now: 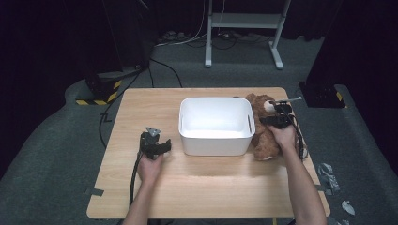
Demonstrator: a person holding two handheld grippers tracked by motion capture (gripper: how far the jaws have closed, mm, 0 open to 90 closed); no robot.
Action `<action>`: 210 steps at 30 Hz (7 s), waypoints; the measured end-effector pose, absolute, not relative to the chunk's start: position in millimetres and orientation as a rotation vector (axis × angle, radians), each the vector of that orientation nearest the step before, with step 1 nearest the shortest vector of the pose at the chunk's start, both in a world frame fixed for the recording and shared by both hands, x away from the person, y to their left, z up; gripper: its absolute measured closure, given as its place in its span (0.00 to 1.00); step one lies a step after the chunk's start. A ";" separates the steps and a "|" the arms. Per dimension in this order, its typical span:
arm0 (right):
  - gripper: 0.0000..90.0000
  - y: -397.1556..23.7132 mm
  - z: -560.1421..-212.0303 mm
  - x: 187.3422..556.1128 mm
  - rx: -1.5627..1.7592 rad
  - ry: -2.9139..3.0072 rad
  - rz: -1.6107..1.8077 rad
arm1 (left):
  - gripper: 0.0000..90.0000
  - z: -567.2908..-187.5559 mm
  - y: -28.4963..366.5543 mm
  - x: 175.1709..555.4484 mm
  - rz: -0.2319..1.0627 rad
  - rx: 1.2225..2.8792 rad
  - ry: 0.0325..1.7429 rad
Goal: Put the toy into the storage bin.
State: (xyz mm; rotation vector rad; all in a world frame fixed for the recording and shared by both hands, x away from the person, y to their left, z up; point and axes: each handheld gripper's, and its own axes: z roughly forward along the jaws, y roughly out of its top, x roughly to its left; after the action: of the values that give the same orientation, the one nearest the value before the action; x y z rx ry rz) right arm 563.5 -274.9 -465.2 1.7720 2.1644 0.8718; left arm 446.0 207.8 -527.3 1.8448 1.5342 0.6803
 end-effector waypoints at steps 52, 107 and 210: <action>0.84 -309.7 -417.3 490.6 1.499 2.071 1.115 | 0.32 -527.3 208.0 445.8 0.679 1.839 1.536; 0.87 -308.9 -356.8 410.8 1.212 1.992 1.456 | 0.32 -527.2 208.2 445.7 0.677 1.845 1.533; 0.91 -160.6 -272.3 482.5 0.982 2.113 1.634 | 0.32 -527.1 208.4 445.8 0.679 1.850 1.532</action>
State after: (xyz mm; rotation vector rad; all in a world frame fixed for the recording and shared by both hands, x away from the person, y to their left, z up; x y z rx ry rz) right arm 482.5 -160.6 -272.3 0.9815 2.1128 1.6344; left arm 445.8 208.4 -527.1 1.8495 1.5317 0.6788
